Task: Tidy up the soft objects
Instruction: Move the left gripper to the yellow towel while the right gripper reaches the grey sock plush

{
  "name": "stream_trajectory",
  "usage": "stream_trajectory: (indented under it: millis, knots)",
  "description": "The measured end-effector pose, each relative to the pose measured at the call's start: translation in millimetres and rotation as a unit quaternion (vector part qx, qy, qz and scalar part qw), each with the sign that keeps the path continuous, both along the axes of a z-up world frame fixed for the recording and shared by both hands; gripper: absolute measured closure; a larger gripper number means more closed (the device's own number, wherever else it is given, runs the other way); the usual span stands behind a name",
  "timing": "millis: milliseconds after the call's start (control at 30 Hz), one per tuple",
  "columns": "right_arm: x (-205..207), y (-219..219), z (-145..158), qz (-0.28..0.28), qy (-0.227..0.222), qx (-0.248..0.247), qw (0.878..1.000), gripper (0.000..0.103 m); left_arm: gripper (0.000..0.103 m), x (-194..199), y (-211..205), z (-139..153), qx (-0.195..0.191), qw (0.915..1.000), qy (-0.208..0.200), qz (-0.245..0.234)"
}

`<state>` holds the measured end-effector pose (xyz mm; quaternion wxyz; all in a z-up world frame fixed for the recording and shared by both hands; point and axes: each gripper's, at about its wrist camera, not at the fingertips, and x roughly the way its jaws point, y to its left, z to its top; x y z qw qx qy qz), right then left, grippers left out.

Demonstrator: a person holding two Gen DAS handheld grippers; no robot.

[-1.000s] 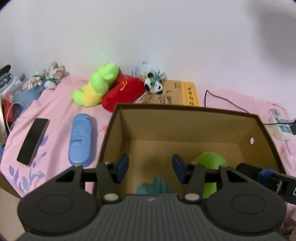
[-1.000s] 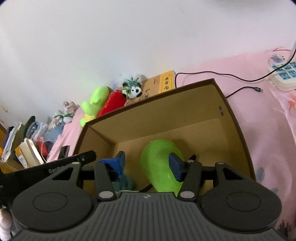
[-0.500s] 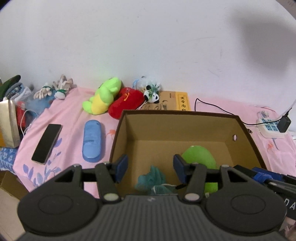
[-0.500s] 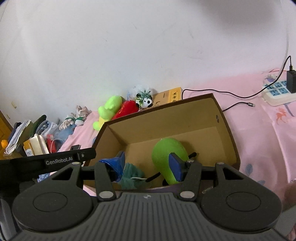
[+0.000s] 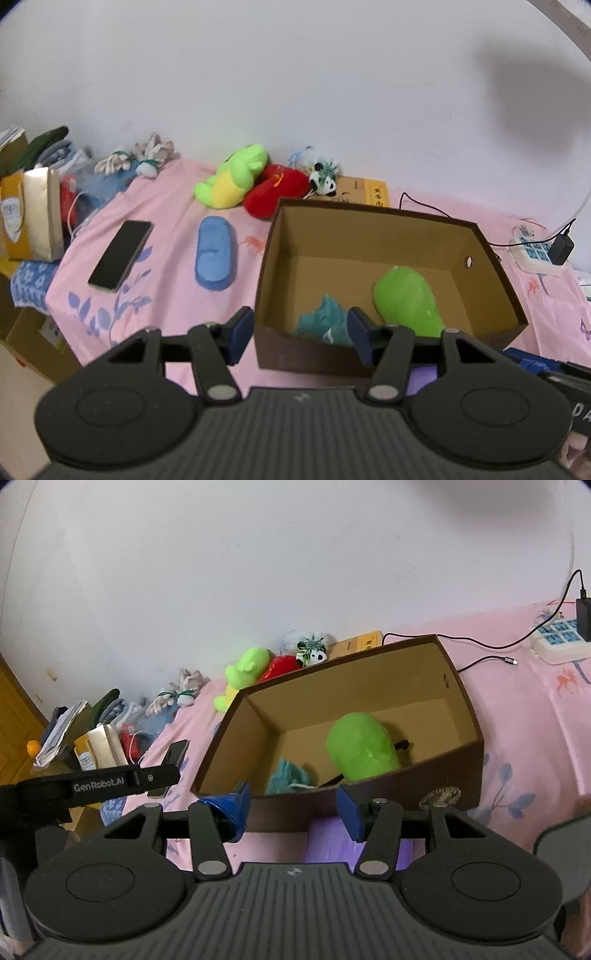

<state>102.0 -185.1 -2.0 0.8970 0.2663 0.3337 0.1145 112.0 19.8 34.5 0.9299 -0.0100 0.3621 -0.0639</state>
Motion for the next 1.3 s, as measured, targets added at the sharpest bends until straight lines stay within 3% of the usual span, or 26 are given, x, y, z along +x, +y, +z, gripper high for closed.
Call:
stream_trajectory:
  millis: [533, 1300]
  knots:
    - [-44, -6, -20, 0.02, 0.023, 0.028, 0.999, 0.066, 0.043, -47, 26, -29, 0.002, 0.9987, 0.041, 0.032]
    - [-93, -14, -53, 0.052, 0.059, 0.001, 0.997, 0.066, 0.043, -88, 21, -86, 0.006, 0.992, 0.12, 0.038]
